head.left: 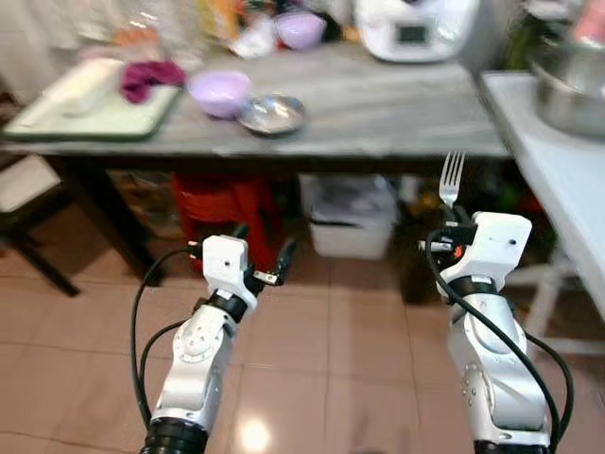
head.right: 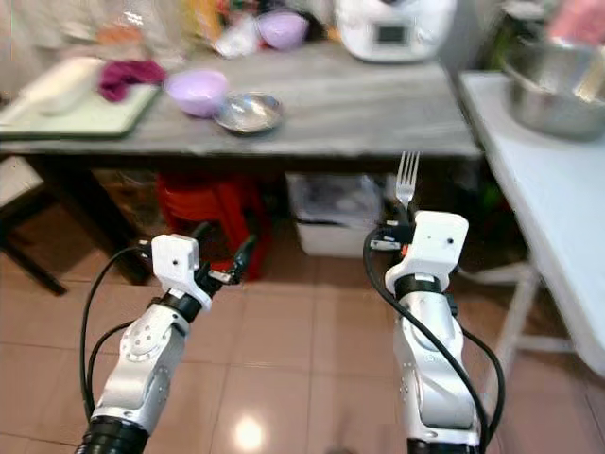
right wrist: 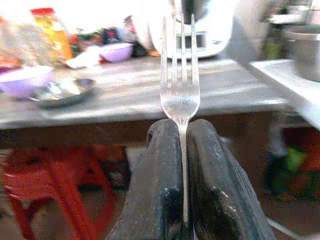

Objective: Setting the table

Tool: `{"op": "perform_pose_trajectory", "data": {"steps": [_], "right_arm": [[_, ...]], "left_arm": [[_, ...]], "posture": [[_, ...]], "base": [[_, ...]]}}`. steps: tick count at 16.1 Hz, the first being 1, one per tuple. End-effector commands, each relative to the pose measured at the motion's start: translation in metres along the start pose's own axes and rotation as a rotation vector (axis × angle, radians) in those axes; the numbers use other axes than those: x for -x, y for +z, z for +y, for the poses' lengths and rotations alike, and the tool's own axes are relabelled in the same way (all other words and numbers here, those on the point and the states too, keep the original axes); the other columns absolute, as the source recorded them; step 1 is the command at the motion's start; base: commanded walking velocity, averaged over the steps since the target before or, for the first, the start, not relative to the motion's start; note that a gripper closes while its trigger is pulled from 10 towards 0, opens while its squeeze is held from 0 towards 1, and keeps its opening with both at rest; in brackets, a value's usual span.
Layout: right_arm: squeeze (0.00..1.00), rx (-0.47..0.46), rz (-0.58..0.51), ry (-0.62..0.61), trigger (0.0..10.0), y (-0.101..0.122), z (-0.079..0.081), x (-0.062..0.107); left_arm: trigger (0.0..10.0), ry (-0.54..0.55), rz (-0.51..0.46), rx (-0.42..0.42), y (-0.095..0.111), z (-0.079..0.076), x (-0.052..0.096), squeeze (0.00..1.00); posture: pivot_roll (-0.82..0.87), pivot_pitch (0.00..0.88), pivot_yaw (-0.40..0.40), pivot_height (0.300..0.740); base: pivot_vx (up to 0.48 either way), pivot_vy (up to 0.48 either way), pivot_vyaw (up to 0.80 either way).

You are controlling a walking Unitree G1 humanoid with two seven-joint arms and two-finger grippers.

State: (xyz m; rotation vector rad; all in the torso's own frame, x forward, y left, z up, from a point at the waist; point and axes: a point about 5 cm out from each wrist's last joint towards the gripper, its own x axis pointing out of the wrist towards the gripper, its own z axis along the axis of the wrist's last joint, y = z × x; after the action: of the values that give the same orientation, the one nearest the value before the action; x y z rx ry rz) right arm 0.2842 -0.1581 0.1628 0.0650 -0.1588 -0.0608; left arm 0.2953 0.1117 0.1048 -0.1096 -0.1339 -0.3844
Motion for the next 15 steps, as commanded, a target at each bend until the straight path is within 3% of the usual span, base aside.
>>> {"op": "perform_pose_trajectory", "data": {"steps": [1,15], "right_arm": [[0.00,-0.013,-0.013,0.019,10.0,0.0020,0.0075,0.0006],[0.00,-0.017,0.000,0.012,10.0,-0.0001,0.0045,-0.0007]], "left_arm": [[10.0,0.021,0.012,-0.012,-0.0016,0.0087,0.0050,0.00],[10.0,0.002,0.018,-0.004,-0.0039,0.0022,0.0044,0.00]], "posture": [[-0.21,0.112,0.067,0.740],[-0.21,0.110,0.058,0.740]], "base": [[0.480,0.000,0.00],[0.480,0.000,-0.08]]}}
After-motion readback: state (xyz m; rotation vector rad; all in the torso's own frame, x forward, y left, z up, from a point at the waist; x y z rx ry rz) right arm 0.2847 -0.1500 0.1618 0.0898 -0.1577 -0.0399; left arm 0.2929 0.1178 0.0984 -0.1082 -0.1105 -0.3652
